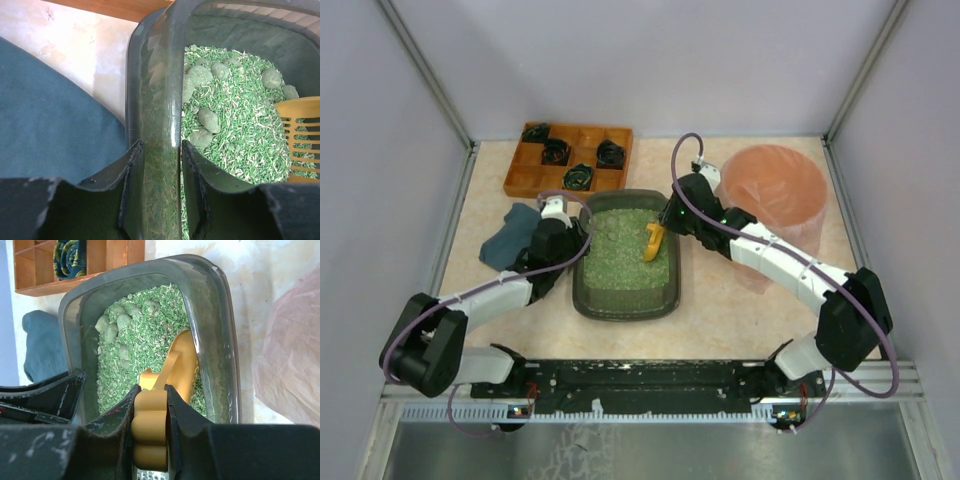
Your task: Clean the litter box
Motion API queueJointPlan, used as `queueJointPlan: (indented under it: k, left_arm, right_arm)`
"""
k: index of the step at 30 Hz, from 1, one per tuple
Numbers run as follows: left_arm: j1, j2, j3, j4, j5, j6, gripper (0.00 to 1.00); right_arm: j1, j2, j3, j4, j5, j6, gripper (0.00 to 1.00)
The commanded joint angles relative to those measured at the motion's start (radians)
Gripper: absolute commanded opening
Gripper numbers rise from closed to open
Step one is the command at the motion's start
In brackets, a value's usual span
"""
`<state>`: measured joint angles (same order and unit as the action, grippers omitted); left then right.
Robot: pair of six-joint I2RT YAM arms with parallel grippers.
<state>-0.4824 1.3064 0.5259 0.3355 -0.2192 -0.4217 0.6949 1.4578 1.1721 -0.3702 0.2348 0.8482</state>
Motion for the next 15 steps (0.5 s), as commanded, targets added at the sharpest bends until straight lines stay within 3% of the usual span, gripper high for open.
queueJointPlan:
  k: [1,15]
  left_arm:
    - [-0.007,0.040,0.037,-0.046,0.002,-0.026,0.41]
    - [-0.006,0.108,0.081,-0.074,0.040,-0.025,0.37]
  right_arm:
    - [0.012,-0.014,-0.100,0.109,-0.178,0.106,0.00]
    - [0.087,-0.014,-0.199,0.237,-0.189,0.148,0.00]
